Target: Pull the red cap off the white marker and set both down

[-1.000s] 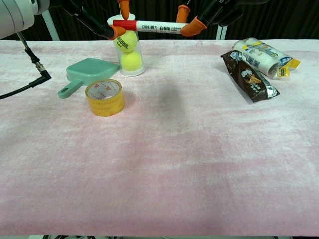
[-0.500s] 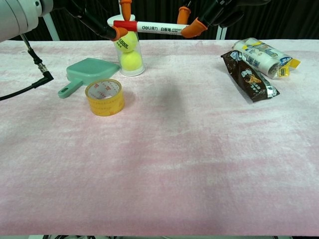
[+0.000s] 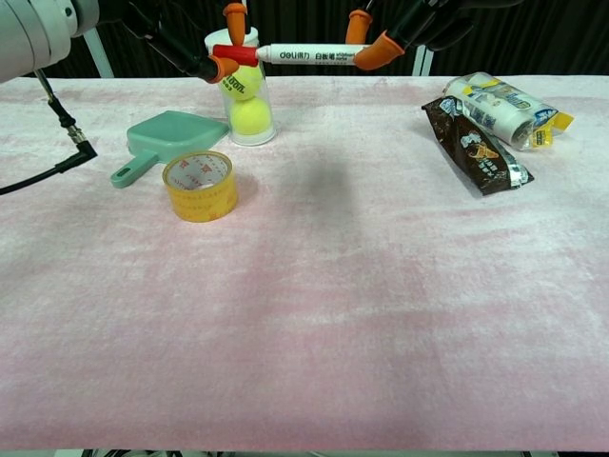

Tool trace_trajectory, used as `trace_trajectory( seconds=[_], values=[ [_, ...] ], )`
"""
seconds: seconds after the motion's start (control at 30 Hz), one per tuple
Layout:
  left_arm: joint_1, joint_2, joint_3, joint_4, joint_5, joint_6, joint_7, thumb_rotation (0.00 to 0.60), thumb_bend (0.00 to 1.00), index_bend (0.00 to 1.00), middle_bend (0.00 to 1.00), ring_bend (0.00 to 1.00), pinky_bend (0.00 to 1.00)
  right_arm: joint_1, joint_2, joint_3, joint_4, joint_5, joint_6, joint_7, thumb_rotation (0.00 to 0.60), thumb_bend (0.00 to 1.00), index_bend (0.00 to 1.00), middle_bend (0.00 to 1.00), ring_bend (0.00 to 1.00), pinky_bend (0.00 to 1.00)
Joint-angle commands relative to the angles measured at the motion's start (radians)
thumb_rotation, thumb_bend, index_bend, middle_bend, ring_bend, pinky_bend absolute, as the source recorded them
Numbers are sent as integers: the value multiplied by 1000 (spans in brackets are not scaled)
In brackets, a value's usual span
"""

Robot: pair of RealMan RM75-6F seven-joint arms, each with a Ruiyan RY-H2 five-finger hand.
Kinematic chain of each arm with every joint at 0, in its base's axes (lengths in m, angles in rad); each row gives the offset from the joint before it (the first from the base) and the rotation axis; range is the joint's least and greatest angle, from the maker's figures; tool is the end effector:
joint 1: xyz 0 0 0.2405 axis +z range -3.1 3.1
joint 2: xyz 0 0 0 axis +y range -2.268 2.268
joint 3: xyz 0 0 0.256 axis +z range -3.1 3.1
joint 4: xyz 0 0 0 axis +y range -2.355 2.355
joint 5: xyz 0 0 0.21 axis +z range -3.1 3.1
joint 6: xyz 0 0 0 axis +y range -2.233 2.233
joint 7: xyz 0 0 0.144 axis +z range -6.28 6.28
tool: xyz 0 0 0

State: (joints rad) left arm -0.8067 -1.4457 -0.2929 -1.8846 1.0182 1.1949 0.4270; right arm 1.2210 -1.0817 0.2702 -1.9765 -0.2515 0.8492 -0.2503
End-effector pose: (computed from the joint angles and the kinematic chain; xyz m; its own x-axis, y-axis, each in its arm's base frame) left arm -0.0501 0.3234 0.0452 0.1874 0.1399 0.9723 0.9020 -0.4164 -0.1140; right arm -0.0139 -0.3642 0.0821 0.0937 -0.5167 0.8510 -0.9858 -0.1678 0.0067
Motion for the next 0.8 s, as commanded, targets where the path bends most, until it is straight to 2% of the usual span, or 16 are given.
trace_trajectory(
  seconds=[0.03, 0.57, 0.73, 0.8],
  values=[
    [-1, -2, 1, 5, 10, 5, 1, 600, 382, 585, 316, 148, 234, -2, 5, 0, -2, -1, -3, 2, 600, 484, 842, 1000, 1000, 979],
    [58, 46, 13, 22, 62, 41, -81, 600, 382, 585, 315, 148, 233, -37, 39, -32, 10, -23, 0, 1, 600, 486, 845, 1000, 1000, 979],
    [98, 74, 48, 42, 97, 42, -136, 600, 376, 570, 314, 148, 231, -67, 67, -46, 15, -36, -5, 13, 600, 486, 845, 1000, 1000, 979],
    [124, 90, 84, 63, 135, 35, -179, 600, 371, 566, 314, 148, 230, -91, 76, -57, 18, -52, -1, 24, 600, 486, 845, 1000, 1000, 979]
  ],
)
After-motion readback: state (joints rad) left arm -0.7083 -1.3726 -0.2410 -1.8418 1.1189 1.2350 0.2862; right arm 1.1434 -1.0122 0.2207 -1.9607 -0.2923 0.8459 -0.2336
